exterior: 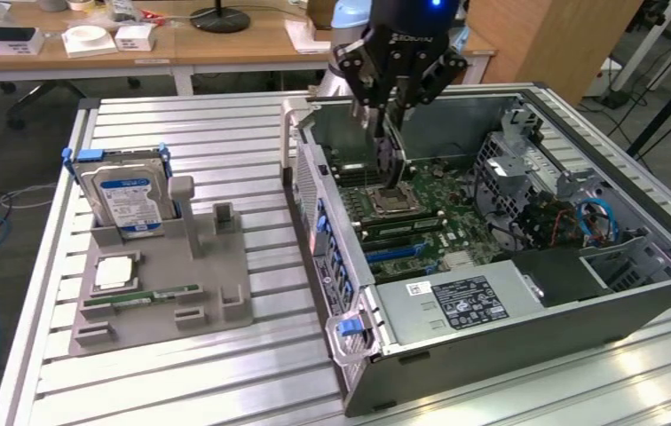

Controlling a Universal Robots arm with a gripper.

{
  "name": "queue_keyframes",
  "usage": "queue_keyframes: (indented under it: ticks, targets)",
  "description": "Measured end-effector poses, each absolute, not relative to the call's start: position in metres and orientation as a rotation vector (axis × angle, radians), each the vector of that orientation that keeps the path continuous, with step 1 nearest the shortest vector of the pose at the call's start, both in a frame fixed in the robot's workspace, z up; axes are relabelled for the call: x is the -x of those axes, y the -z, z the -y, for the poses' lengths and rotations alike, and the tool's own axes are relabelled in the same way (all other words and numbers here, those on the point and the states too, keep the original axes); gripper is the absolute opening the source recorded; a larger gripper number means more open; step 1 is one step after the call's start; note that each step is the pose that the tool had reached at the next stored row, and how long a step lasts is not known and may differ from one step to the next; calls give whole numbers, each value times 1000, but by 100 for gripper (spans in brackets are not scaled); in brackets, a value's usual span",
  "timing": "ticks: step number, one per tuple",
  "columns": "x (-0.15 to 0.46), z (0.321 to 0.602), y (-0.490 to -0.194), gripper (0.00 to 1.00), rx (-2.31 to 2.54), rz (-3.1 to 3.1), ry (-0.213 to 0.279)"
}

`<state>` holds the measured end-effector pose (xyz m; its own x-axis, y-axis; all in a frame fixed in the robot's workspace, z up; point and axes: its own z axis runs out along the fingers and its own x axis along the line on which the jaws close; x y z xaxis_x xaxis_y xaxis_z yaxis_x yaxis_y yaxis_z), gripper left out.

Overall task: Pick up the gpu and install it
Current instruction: 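Pick up the gpu and move the gpu toward the slot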

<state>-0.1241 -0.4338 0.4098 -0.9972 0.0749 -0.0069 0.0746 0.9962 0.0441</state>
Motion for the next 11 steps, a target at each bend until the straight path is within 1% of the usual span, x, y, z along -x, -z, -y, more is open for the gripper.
queue_keyframes:
  ticks: [11]
  targets:
    - [94,434,-410,26,-117,-3131,-69]
